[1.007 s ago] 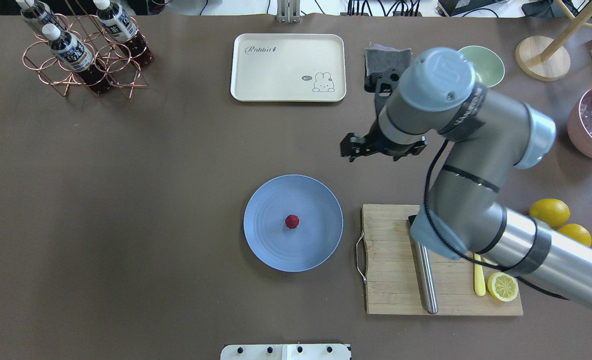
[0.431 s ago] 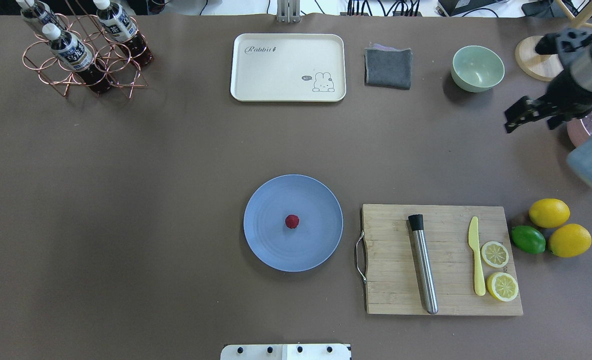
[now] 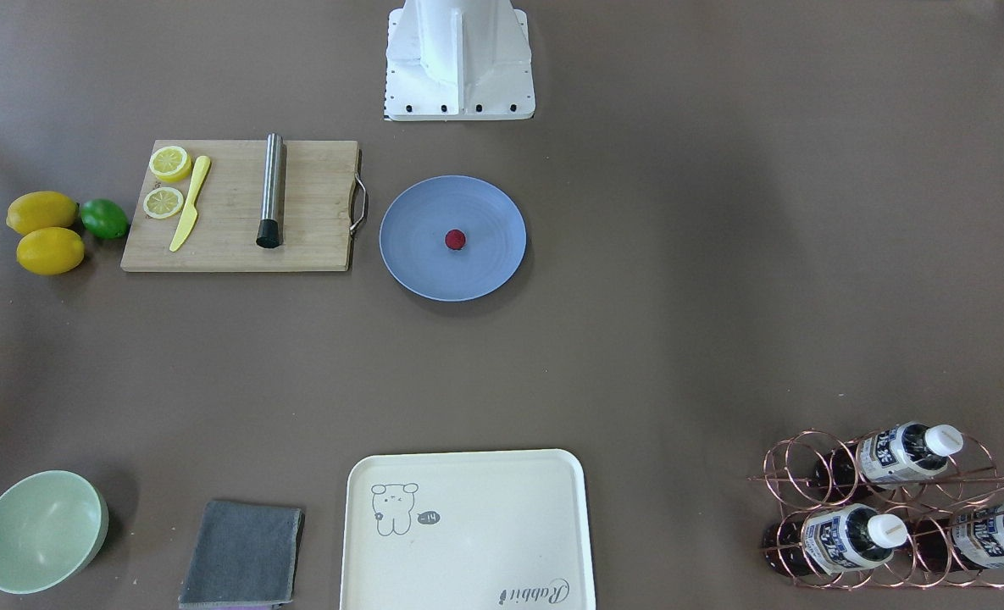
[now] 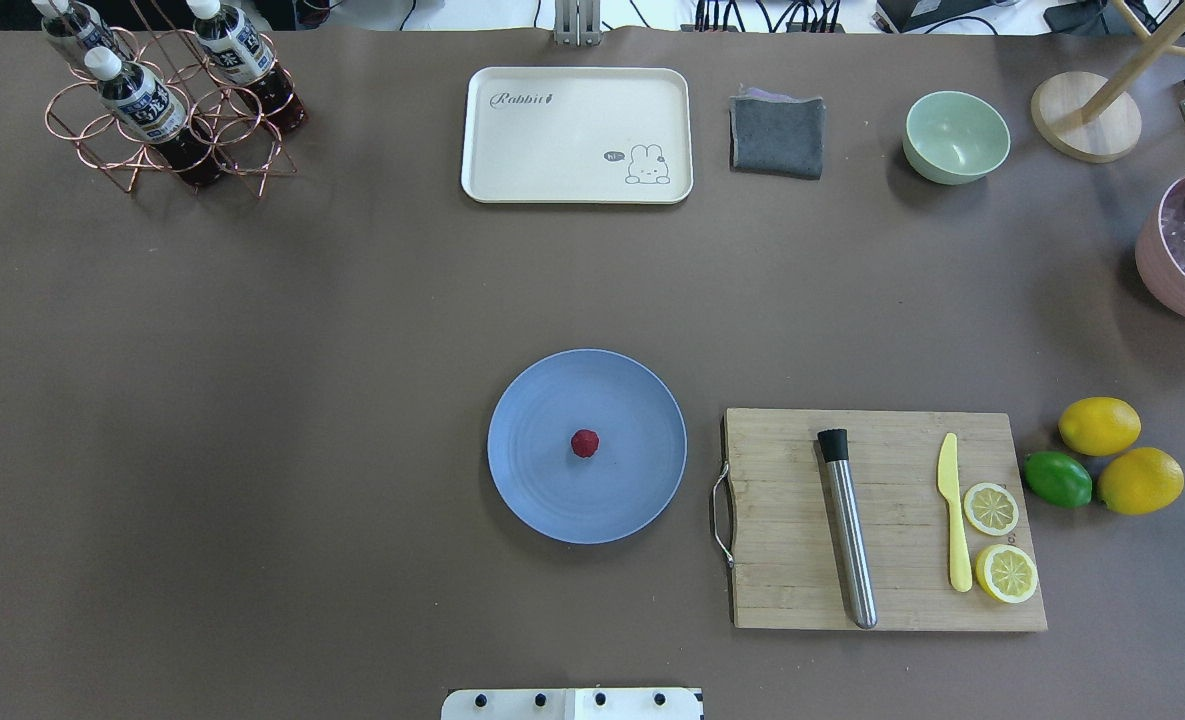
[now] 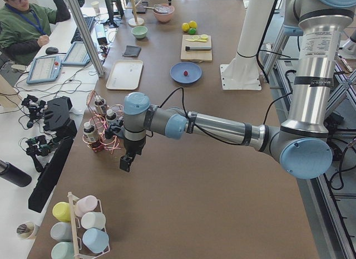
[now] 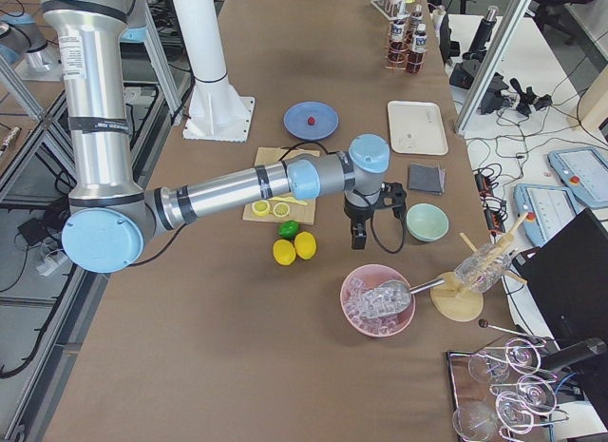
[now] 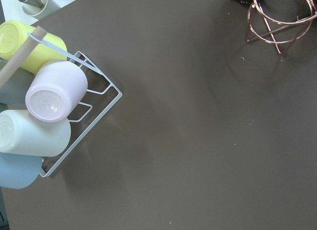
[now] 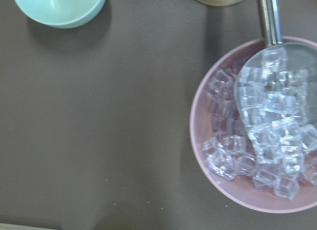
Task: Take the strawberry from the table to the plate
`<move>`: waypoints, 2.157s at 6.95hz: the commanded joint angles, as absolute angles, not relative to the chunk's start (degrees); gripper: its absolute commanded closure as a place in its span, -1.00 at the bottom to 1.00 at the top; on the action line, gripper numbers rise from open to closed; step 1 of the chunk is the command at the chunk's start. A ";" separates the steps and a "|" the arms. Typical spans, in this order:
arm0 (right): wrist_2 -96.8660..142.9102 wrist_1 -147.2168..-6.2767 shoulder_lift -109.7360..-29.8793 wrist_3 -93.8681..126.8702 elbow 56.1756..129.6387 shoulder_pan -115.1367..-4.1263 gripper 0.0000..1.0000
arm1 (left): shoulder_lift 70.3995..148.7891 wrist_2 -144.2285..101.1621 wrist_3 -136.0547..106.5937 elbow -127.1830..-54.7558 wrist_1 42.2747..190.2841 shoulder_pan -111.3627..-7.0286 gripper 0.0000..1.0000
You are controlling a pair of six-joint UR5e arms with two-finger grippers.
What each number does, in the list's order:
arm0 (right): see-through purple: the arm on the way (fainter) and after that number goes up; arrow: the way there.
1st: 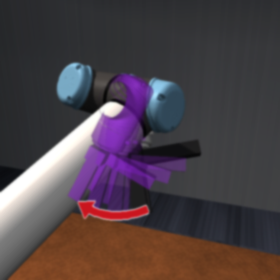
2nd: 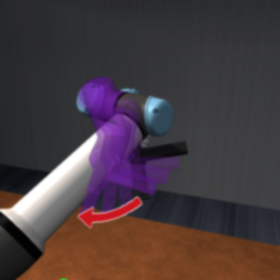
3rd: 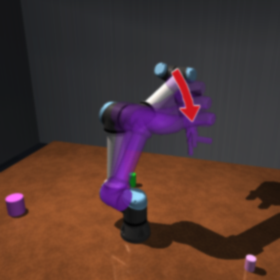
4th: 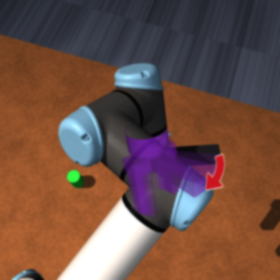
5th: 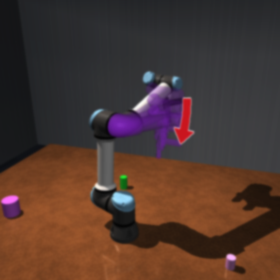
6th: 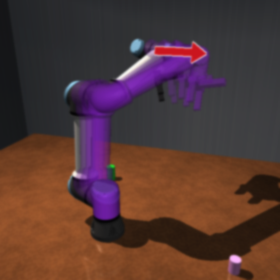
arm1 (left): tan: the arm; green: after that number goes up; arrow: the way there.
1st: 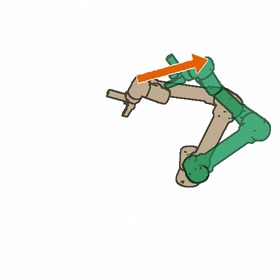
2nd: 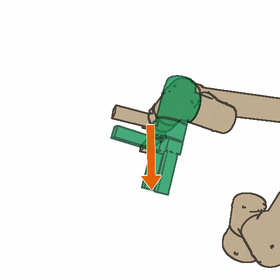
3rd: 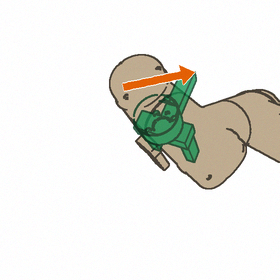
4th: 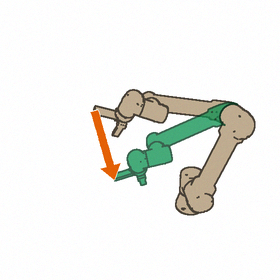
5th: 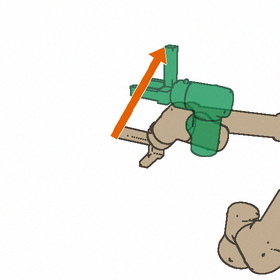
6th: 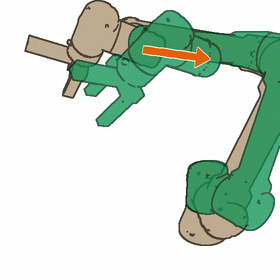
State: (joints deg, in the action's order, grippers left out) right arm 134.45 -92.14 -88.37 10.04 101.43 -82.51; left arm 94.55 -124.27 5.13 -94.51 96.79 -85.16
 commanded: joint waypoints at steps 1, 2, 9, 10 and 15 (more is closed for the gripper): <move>134.74 -92.11 -89.30 -0.75 95.30 -90.50 -1.00 | 93.96 -126.47 5.18 -92.64 96.77 -86.91 -0.96; 134.74 -92.20 -89.56 -2.10 94.75 -91.75 -1.00 | 92.56 -126.56 5.53 -92.81 96.77 -89.53 -0.96; 135.09 -91.93 -90.09 -1.85 93.69 -93.25 -1.00 | 92.64 -126.65 5.19 -92.64 96.77 -90.00 -0.96; 135.09 -91.93 -89.65 -1.93 93.87 -93.25 -1.00 | 92.64 -126.82 5.19 -92.72 96.77 -90.00 -0.96; 135.26 -91.93 -88.95 -2.02 93.78 -93.25 -1.00 | 92.64 -131.04 5.01 -92.29 96.85 -89.91 -0.96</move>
